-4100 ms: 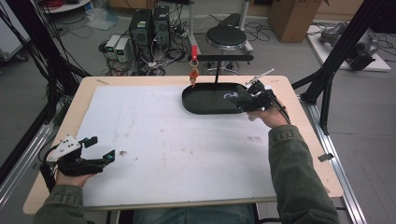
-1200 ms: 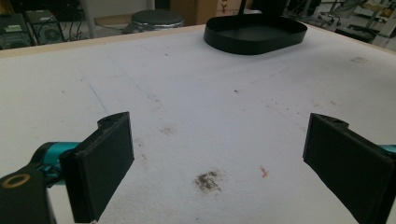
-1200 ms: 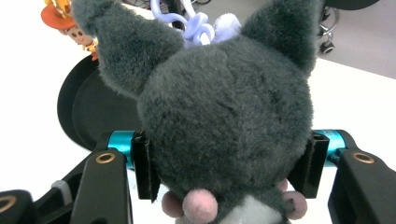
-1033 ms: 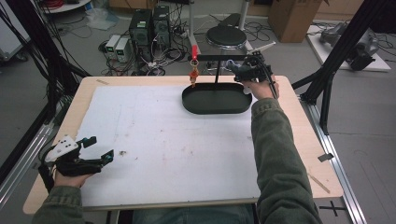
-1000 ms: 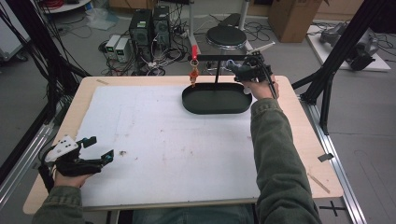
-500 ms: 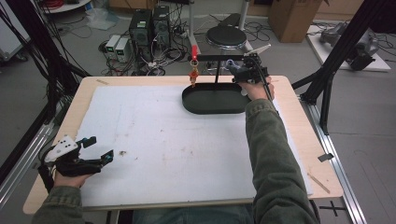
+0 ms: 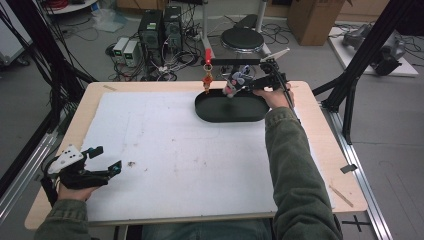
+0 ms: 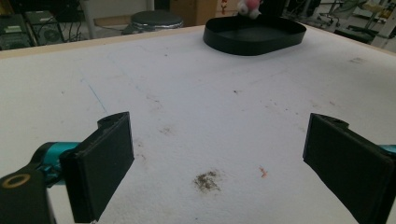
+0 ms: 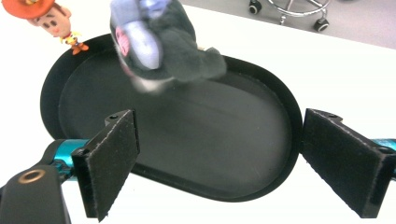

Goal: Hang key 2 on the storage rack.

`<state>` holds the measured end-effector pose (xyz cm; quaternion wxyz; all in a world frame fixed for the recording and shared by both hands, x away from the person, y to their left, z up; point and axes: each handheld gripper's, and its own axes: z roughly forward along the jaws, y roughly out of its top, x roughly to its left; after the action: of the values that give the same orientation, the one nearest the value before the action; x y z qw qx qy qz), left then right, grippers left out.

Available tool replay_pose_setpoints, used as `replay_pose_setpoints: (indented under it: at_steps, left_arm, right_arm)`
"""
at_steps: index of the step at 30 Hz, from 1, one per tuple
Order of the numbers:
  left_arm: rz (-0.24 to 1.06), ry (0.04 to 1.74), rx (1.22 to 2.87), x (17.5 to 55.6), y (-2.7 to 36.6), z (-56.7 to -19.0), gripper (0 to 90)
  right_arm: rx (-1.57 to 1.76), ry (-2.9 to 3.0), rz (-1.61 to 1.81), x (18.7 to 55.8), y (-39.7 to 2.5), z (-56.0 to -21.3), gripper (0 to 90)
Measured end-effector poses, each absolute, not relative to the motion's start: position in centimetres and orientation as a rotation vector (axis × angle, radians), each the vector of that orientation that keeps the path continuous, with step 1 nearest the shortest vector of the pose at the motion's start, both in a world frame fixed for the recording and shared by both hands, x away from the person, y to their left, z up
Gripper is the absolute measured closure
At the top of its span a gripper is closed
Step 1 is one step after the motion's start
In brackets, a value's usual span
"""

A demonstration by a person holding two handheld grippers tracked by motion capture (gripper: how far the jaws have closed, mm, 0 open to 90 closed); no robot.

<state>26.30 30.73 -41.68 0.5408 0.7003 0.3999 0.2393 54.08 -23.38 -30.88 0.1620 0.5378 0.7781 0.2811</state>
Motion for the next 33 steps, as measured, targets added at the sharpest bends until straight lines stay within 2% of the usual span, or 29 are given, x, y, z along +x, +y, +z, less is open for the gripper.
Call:
replay_pose_setpoints:
  at_steps: [1,3,18,28,33]
  left_arm:
    - [0.568,0.950,1.664,26.3,30.7,-41.7,9.0]
    - [0.567,0.951,1.664,26.3,30.7,-41.7,9.0]
    - [0.567,0.954,1.664,26.3,30.7,-41.7,9.0]
    - [0.567,0.953,1.667,26.3,30.6,-41.6,9.0]
    - [0.567,0.955,1.662,26.3,30.6,-41.6,9.0]
  right_arm:
    - [1.535,2.223,0.800,54.0,-23.4,-30.8,9.0]
    - [1.522,2.236,0.790,53.9,-23.4,-30.8,1.4]
    - [1.434,2.306,0.766,51.8,-23.7,-29.9,0.5]
    - [1.446,2.337,0.762,50.1,-24.7,-31.8,0.6]
    - [1.405,2.334,0.758,49.0,-24.4,-31.0,0.6]
